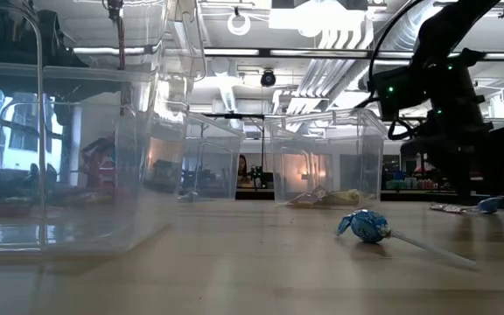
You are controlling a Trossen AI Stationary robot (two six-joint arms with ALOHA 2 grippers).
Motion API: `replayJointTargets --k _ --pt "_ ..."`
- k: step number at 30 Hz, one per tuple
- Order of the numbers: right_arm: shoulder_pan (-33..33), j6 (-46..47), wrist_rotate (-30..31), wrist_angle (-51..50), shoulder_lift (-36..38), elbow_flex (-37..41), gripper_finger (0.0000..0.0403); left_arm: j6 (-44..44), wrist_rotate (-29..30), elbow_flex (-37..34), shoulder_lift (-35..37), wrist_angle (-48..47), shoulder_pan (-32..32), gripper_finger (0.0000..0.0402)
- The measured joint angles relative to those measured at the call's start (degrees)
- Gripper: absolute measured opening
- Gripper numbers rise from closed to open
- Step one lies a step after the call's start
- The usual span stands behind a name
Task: Sort candy
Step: Put the blue lollipop into the top left transparent bin
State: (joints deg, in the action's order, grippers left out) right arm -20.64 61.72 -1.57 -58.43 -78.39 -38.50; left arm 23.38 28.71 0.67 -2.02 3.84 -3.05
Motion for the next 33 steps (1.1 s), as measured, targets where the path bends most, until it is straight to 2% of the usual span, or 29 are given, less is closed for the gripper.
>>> replayJointTargets --k 5,8,13,16,21,25,28,31,33 --pt "0.0 2.0 1.7 -1.1 0.0 0.0 0.0219 0.0 0.0 0.0 0.0 0.0 0.0 0.0" --pt "0.0 2.7 1.7 -1.0 0.0 0.3 0.0204 0.0 0.0 0.0 0.0 0.0 0.0 0.0" --pt "0.1 6.9 -3.9 3.1 0.0 5.1 0.0158 0.0 0.0 0.0 0.0 0.0 0.0 0.0" --pt "0.5 9.0 -4.9 6.6 0.3 7.6 0.0139 0.0 0.0 0.0 0.0 0.0 0.0 0.0" --pt "0.5 10.0 -3.4 7.6 0.3 7.8 0.0124 0.0 0.0 0.0 0.0 0.0 0.0 0.0" --pt "0.3 6.9 -2.0 7.6 0.1 7.4 0.0108 0.0 0.0 0.0 0.0 0.0 0.0 0.0" --pt "0.3 5.9 -1.7 7.7 0.1 7.3 0.0073 0.0 0.0 0.0 0.0 0.0 0.0 0.0" --pt "1.1 5.1 -1.0 8.1 0.1 7.2 0.0018 0.0 0.0 0.0 0.0 0.0 0.0 0.0" --pt "1.9 4.4 -0.1 6.5 0.4 6.3 0.0009 0.0 0.0 0.0 0.0 0.0 0.0 0.0"
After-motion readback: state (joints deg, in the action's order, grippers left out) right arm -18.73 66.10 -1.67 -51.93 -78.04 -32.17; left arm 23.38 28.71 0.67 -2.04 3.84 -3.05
